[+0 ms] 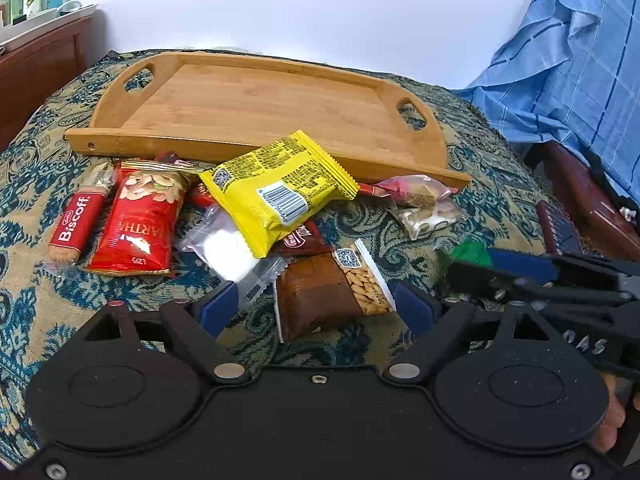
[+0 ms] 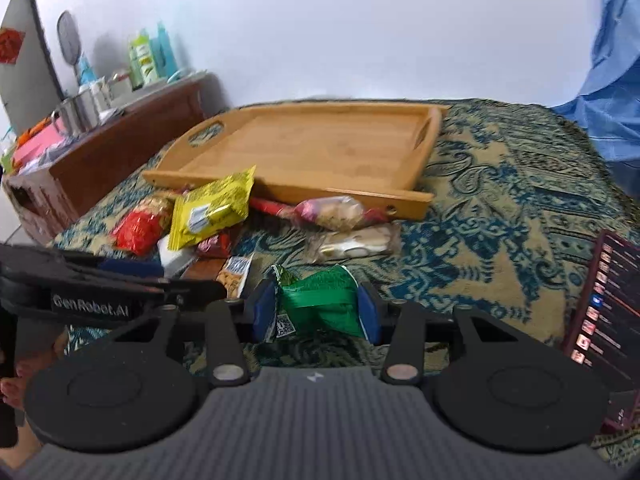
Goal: Organize snacks
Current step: 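Grasp the brown almond bar with the left gripper while the right gripper grasps the green packet, then carry both packets onto the wooden tray and open both grippers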
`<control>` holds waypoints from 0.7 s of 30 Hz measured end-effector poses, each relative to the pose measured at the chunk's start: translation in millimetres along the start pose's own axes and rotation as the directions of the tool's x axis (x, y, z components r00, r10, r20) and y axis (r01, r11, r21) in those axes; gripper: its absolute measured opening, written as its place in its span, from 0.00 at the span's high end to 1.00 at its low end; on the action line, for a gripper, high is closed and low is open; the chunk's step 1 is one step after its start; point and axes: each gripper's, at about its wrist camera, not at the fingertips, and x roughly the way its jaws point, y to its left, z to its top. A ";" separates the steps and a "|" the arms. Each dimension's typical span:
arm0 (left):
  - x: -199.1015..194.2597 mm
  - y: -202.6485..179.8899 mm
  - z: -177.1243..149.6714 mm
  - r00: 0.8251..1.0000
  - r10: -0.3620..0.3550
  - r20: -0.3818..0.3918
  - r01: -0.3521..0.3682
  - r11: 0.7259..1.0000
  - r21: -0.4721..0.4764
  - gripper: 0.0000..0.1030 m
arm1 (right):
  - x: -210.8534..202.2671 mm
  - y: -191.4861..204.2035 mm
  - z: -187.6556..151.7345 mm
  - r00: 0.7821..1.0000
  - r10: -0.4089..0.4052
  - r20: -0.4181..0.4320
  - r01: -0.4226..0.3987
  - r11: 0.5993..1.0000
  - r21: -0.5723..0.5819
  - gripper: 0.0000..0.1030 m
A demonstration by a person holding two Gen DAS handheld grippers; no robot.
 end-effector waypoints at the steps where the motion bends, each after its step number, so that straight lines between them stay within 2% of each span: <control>1: 0.9 -1.6 0.0 1.000 0.006 0.002 -0.006 1.000 -0.002 0.17 | -2.1 -1.8 0.2 1.000 -0.006 0.015 0.006 1.000 0.010 0.53; 5: 4.0 -9.7 -3.1 0.998 0.050 0.024 -0.050 0.999 -0.013 0.17 | -9.2 -8.1 2.4 0.997 -0.026 0.076 0.023 0.999 0.040 0.53; 14: 9.4 -39.5 -28.6 0.977 0.186 0.102 -0.188 0.982 0.010 0.18 | -10.7 -11.8 3.5 0.994 -0.053 0.100 0.045 0.996 0.075 0.53; 15: 10.1 -41.4 -29.1 0.974 0.200 0.107 -0.202 0.979 0.007 0.21 | -10.4 -11.8 3.4 0.993 -0.056 0.101 0.049 0.996 0.076 0.53; 16: 10.1 -42.7 -29.0 0.972 0.208 0.111 -0.210 0.978 0.003 0.28 | -9.8 -11.9 3.3 0.993 -0.059 0.099 0.051 0.995 0.080 0.52; 19: 6.6 -45.3 -27.9 0.971 0.205 0.124 -0.204 0.979 -0.023 0.43 | -8.3 -13.2 2.7 0.994 -0.063 0.094 0.055 0.994 0.094 0.53; 21: 3.9 -50.4 -30.2 0.969 0.208 0.131 -0.210 0.978 -0.001 0.46 | -7.8 -13.9 3.1 0.993 -0.064 0.095 0.055 0.994 0.097 0.53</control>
